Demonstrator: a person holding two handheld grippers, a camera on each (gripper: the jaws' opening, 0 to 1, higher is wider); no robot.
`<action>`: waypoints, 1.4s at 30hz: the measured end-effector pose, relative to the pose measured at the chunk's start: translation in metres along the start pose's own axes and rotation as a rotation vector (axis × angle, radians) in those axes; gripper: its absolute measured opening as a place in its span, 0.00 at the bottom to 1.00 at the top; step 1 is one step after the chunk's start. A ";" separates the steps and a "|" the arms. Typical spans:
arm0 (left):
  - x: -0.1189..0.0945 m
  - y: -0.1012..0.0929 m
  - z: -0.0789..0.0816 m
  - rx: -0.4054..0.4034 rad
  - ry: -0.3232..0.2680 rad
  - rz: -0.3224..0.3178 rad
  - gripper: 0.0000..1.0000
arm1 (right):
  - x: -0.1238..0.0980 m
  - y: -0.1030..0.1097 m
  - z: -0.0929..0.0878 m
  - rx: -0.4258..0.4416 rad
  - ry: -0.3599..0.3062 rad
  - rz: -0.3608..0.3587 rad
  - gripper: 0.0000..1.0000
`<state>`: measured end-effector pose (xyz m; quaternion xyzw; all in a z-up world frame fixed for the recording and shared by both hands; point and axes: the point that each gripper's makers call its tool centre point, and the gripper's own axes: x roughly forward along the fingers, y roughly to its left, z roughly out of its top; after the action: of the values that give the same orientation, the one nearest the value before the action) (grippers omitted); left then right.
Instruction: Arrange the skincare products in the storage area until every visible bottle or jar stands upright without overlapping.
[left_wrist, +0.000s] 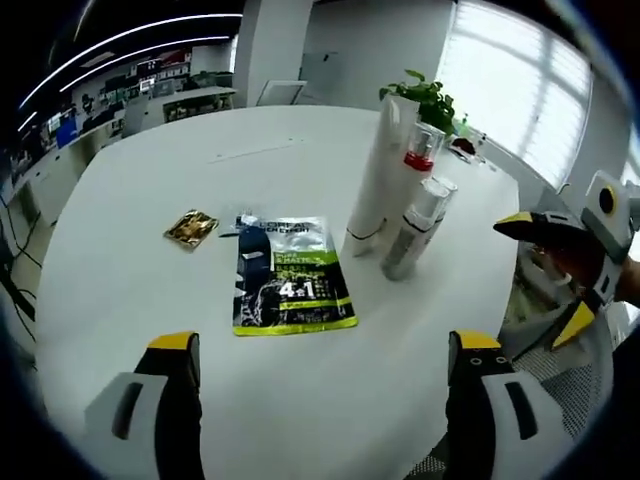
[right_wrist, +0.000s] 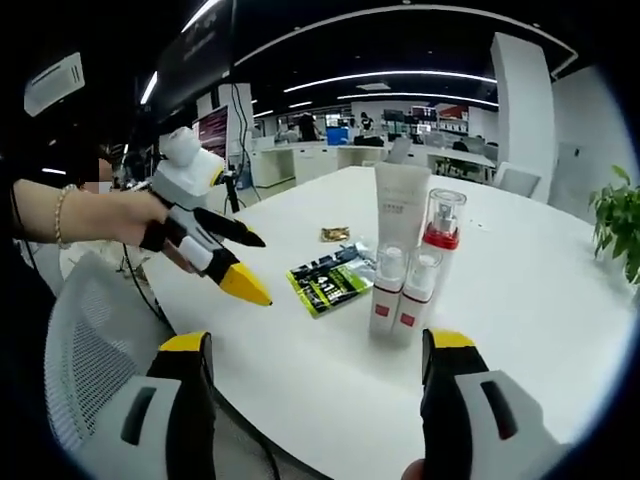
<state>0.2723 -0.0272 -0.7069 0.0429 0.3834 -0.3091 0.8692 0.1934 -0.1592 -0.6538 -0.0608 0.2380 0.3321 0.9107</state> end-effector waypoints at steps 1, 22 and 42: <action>0.006 0.002 0.002 0.006 0.010 0.001 0.95 | 0.000 0.000 -0.001 -0.001 0.003 0.002 0.85; 0.081 0.028 0.012 0.111 0.179 0.062 0.93 | 0.000 -0.001 0.000 0.036 -0.007 0.000 0.84; 0.092 0.033 0.007 0.216 0.193 0.045 0.85 | -0.001 -0.007 0.000 0.060 -0.016 -0.033 0.83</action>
<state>0.3425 -0.0494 -0.7708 0.1742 0.4285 -0.3235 0.8254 0.1974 -0.1651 -0.6533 -0.0345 0.2394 0.3104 0.9193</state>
